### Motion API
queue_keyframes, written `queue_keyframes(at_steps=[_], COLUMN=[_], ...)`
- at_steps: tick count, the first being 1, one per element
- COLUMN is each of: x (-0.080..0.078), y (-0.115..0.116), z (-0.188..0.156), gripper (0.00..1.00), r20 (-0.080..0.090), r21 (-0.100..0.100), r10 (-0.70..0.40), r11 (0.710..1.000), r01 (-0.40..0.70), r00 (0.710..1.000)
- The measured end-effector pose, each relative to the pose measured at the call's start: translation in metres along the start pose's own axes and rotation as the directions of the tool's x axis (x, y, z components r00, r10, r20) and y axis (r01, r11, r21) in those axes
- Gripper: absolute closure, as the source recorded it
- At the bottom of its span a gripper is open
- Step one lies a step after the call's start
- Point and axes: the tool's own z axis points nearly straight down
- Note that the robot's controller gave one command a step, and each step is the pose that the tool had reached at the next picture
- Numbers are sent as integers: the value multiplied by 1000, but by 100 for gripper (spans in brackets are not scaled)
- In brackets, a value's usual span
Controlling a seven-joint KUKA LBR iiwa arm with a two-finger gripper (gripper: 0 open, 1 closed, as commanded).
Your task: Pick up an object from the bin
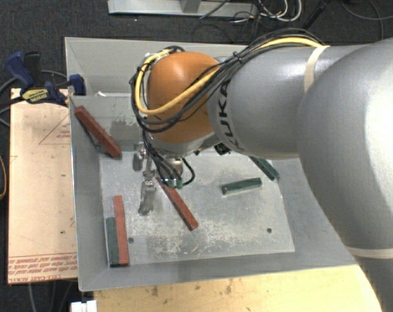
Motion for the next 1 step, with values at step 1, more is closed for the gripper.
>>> queue_keyframes(at_steps=[1], x=[-33], y=[-98], z=[92], gripper=[0], r20=[4], r21=[2], r10=[131], r11=[991], r01=[-131], r00=[991])
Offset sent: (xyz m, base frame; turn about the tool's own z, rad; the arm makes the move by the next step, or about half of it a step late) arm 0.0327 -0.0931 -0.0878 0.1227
